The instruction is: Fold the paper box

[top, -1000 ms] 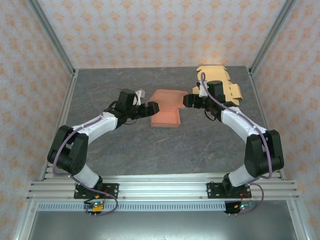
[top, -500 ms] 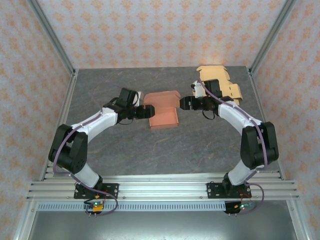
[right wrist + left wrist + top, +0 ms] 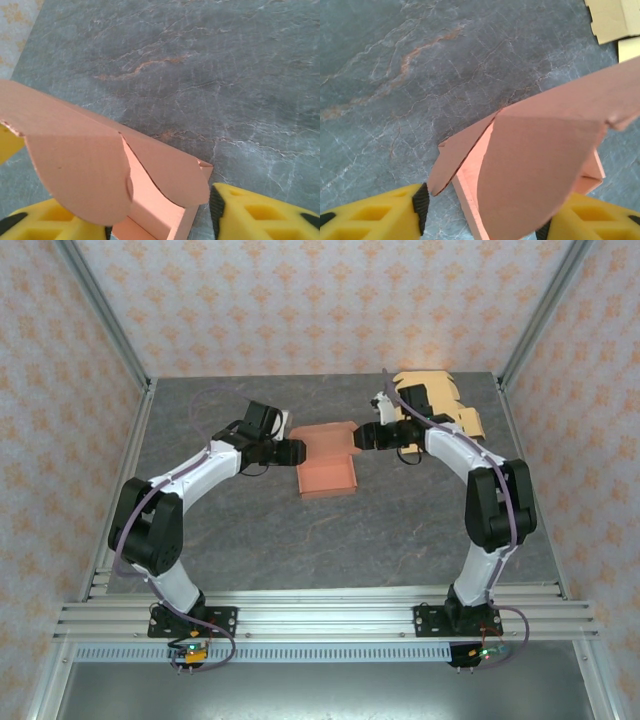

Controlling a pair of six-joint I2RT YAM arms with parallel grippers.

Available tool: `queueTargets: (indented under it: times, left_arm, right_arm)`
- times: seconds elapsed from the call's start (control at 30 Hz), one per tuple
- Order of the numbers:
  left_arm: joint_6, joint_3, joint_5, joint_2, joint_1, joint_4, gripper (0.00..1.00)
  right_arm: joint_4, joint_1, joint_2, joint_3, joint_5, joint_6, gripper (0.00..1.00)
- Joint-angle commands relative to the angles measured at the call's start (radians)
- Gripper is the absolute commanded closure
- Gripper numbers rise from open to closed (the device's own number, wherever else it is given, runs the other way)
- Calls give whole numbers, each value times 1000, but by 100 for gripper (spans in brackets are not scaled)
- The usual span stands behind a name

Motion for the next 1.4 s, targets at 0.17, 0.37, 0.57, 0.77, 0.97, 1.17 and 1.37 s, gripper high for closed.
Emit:
queueTargets:
  times: [0.17,0.37,0.57,0.77,0.97,1.17,1.37]
  left_arm:
    - [-15,16,-24,-11,-5,25,62]
    - [-72,-13,-11,-13,-30,76,65]
    - [-132,-86,-27,-19,-89,143,65]
    - [-175,-260,-95,-87,-127,225,63]
    - [-185,-371,-106,-186,-126,246,55]
    - [-215,-365,-115,-417,-121,135,34]
    - [-327,-323,-181,-554,-61,71,2]
  right_arm:
    - [-20,64,8,45,3,63,70]
    - [50,111,-26,-23,52,142,72]
    - [185,132,-96,-167,89,196,72]
    - [336,136,-191,-361,108,240,71]
    - [423,136,-268,-499,107,300,64]
    - [373,128,-431,-546,127,355,45]
    - [354,24,-491,-498,190,519,8]
